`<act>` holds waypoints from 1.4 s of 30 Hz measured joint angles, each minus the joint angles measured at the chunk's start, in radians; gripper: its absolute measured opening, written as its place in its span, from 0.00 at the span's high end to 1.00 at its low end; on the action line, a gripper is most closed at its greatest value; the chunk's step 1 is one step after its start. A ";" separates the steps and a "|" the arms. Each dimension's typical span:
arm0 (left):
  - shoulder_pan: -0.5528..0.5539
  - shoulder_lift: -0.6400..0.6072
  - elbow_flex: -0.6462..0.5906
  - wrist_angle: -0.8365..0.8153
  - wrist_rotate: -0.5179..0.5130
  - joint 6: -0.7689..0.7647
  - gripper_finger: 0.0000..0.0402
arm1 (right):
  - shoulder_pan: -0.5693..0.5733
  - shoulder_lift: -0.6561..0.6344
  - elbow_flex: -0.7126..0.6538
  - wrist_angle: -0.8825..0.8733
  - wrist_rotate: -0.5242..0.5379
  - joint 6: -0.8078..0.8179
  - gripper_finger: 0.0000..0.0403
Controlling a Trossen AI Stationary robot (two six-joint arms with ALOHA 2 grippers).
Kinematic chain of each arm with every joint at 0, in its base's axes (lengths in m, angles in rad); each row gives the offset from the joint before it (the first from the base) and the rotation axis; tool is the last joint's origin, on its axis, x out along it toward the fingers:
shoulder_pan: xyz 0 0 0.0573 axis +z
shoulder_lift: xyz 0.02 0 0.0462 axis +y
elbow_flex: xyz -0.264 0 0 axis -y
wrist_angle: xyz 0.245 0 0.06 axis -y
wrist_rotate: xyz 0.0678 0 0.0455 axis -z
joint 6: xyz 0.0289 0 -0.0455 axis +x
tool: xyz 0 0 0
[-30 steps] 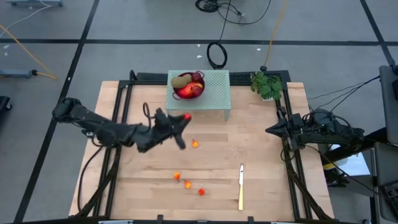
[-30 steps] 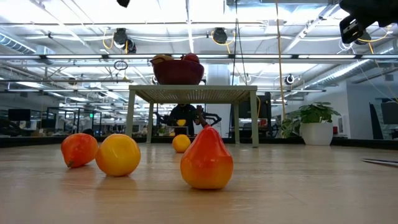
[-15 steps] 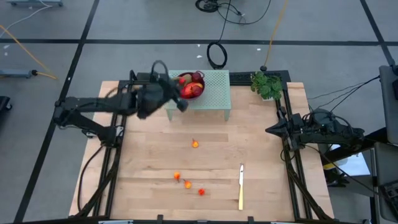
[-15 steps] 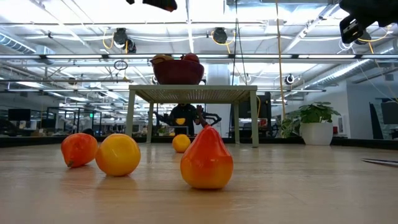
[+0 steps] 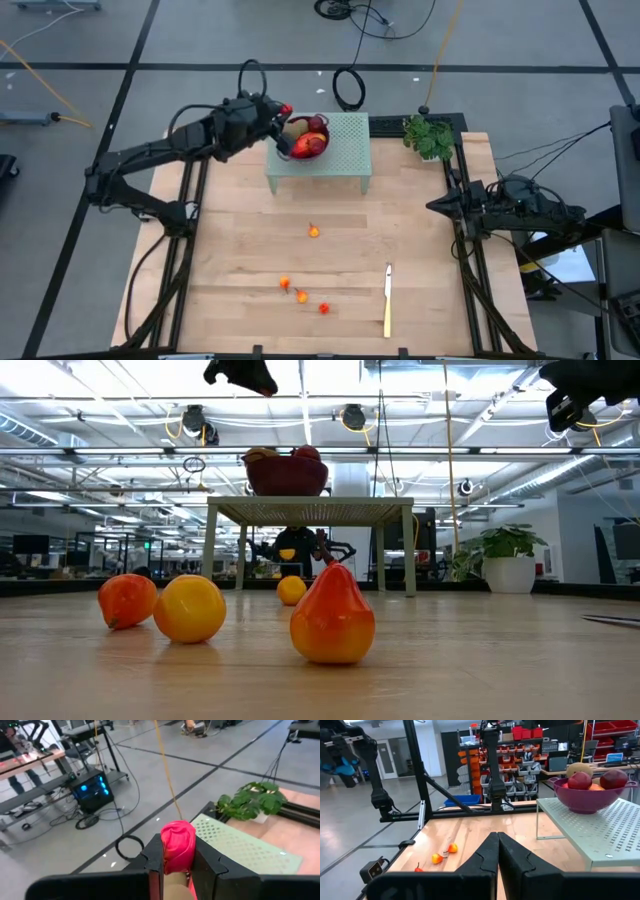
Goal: Pick & Place Fruit
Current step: Put the orange peach in the red strainer bowl on the shelf
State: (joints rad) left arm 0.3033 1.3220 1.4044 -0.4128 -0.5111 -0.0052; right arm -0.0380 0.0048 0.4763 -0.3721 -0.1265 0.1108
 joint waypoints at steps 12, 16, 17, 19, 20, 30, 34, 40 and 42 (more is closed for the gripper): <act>0.074 0.159 0.195 -0.251 0.170 -0.050 0.87 | 0.000 0.000 0.000 -0.007 -0.001 0.000 1.00; 0.092 0.293 0.371 -0.410 0.175 -0.038 0.87 | 0.000 0.000 0.000 -0.007 -0.001 0.000 1.00; 0.095 0.322 0.411 -0.449 0.175 -0.032 0.87 | 0.000 0.000 0.000 -0.007 -0.001 0.000 1.00; 0.100 0.378 0.490 -0.511 0.175 -0.029 0.87 | 0.000 0.000 0.000 -0.007 -0.001 0.000 1.00; 0.104 0.403 0.525 -0.538 0.179 -0.029 0.87 | 0.000 0.000 0.000 -0.007 -0.001 0.000 1.00; 0.138 0.542 0.663 -0.681 0.346 -0.093 0.87 | 0.000 0.000 0.000 -0.007 -0.002 0.000 1.00; 0.141 0.549 0.663 -0.716 0.337 -0.105 0.86 | 0.000 0.000 0.000 -0.007 -0.002 0.000 1.00; 0.140 0.549 0.663 -0.758 0.332 -0.106 0.82 | 0.000 0.000 0.000 -0.007 -0.002 0.000 1.00; 0.140 0.551 0.663 -0.757 0.331 -0.107 0.80 | 0.000 0.000 0.000 -0.007 -0.002 0.000 1.00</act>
State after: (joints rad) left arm 0.4431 1.8729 2.0674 -1.1702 -0.1802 -0.1123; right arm -0.0380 0.0048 0.4763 -0.3793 -0.1280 0.1109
